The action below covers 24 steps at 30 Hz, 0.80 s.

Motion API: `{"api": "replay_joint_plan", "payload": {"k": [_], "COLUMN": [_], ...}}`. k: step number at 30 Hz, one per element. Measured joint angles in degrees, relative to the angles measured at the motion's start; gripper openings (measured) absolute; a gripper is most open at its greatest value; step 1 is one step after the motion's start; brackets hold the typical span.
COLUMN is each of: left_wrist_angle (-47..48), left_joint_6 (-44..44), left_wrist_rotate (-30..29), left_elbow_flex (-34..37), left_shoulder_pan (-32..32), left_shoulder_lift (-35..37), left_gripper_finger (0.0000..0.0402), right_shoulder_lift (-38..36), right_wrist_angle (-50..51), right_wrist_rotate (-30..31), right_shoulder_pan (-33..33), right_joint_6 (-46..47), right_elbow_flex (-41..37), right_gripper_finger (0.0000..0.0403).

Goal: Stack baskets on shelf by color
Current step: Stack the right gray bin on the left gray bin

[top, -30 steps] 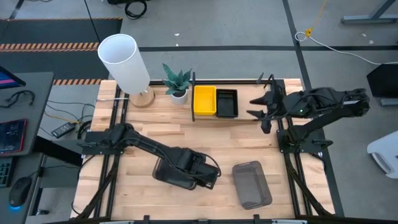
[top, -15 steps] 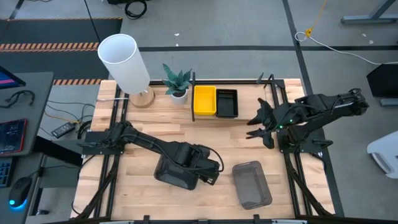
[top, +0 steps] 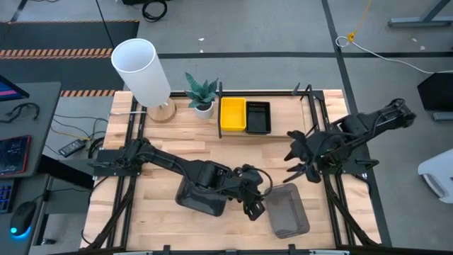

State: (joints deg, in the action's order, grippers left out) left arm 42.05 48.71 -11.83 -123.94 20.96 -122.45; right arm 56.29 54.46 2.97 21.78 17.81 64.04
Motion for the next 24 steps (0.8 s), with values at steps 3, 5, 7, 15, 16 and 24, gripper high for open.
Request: {"api": "replay_joint_plan", "payload": {"k": [3,5,7,15,16,24], "left_wrist_angle": [0.3,0.1,-0.3,-0.5,-0.3,-5.1], "left_joint_6": [0.4,0.4,-1.6,-10.4,-10.8,-14.6], "left_wrist_rotate": [0.9,4.0,7.0,8.6,8.0,7.2], "left_elbow_flex": [0.0,0.0,0.0,0.1,0.1,0.1], "left_shoulder_pan": [-0.2,-0.9,-1.7,-4.9,-5.5,-9.2], "left_shoulder_lift": [0.0,-0.3,-1.1,-4.4,-4.9,-10.6], "left_gripper_finger": [0.0121,0.0121,0.0121,0.0121,0.0121,0.0195], "right_shoulder_lift": [1.9,2.5,2.8,2.3,2.2,2.0], "right_wrist_angle": [0.8,1.8,2.8,9.2,9.9,10.7], "right_wrist_rotate": [0.4,0.4,0.5,0.7,1.0,5.8], "right_shoulder_pan": [0.0,0.1,0.9,2.4,2.4,4.0], "right_joint_6": [2.4,6.9,10.8,22.6,24.3,35.1], "right_elbow_flex": [0.0,0.0,0.0,0.0,0.0,0.0], "right_gripper_finger": [0.0197,0.0197,0.0197,0.0197,0.0197,0.0197]}}
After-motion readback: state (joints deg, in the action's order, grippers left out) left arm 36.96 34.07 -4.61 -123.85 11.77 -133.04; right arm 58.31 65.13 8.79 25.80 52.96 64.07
